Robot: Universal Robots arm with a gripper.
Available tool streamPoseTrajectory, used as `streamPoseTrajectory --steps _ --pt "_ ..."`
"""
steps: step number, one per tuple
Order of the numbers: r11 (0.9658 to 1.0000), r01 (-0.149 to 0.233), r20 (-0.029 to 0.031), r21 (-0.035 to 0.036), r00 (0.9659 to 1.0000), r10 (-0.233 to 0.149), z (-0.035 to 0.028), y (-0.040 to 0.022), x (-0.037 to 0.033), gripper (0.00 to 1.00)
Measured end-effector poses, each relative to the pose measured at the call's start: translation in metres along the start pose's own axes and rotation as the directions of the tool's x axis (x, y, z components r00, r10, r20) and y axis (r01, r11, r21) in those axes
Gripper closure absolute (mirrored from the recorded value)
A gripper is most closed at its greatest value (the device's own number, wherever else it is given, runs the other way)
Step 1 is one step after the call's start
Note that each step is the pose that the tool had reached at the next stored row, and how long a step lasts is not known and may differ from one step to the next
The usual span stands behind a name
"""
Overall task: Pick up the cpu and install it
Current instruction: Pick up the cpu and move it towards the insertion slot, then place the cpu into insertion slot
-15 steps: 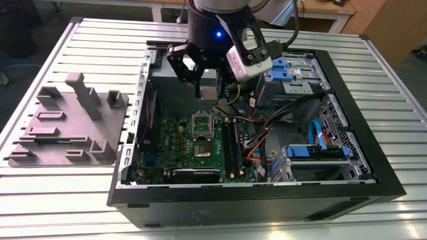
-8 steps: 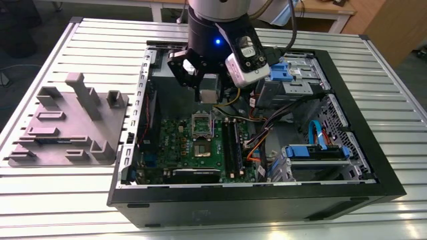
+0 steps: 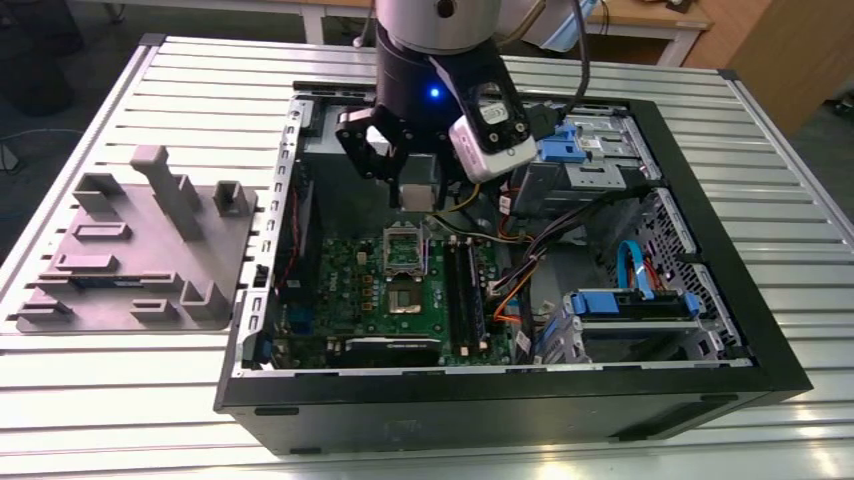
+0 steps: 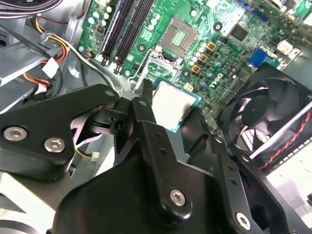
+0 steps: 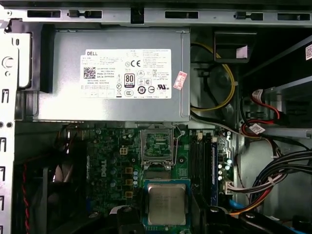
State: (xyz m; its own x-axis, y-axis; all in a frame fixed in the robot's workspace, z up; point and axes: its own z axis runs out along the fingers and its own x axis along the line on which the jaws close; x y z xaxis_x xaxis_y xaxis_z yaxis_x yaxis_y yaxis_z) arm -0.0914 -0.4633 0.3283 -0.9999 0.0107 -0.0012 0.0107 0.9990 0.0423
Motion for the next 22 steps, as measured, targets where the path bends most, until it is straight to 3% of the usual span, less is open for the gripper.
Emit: streamPoseTrajectory --steps 8,22 --pt "1.0000 0.000 0.0000 0.0000 1.0000 0.000 0.0102 -0.0004 0.0000 0.53" --pt "1.0000 0.000 -0.0001 0.0012 1.0000 0.000 0.0130 -0.0008 0.0001 0.53"
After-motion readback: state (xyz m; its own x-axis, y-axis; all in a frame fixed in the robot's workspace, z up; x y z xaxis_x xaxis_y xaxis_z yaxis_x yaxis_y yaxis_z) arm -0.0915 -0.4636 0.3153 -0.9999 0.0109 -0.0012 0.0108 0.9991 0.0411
